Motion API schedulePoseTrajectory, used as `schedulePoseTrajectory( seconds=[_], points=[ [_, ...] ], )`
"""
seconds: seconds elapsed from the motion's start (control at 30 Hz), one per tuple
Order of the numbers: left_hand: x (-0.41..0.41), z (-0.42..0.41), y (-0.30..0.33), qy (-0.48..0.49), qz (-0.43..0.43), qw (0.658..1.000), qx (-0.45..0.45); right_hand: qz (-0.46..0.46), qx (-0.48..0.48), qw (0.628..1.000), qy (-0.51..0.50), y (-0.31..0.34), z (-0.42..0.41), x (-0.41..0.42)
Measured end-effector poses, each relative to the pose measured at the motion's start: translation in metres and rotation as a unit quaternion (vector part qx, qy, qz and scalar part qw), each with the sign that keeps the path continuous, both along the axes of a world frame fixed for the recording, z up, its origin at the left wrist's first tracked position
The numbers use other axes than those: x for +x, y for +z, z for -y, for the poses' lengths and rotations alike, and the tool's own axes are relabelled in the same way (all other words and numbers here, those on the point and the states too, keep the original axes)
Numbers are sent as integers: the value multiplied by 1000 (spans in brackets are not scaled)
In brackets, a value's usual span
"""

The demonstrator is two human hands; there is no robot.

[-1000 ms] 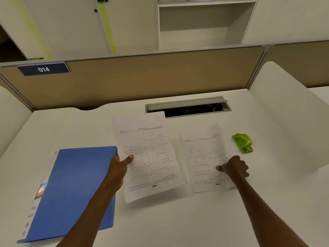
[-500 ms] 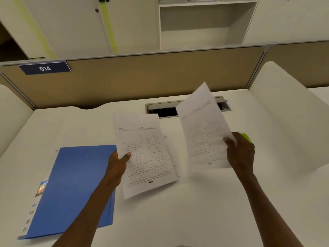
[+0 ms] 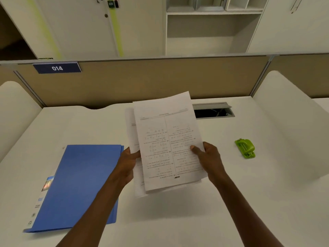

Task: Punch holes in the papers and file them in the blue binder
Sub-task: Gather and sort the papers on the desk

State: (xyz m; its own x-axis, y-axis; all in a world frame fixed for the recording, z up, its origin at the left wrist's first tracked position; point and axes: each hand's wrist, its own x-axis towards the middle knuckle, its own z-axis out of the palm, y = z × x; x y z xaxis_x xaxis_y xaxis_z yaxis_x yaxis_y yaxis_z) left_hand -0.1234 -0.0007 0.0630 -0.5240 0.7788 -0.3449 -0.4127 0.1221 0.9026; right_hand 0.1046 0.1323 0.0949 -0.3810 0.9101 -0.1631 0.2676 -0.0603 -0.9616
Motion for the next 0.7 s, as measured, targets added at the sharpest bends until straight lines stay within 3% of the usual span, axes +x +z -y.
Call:
schedulePoseTrajectory(
  seconds=[0.33,0.5,0.7],
  points=[
    [-9,13,1,9,76,997,-15,46,91,993,64,-13,24,-28],
    [-14,20,-7,21,-9,1000,10,51,91,992,77,-21,33,-44],
    [-36,36,-13,48,-40,998,18,85,47,995,29,-44,24,-56]
  ],
)
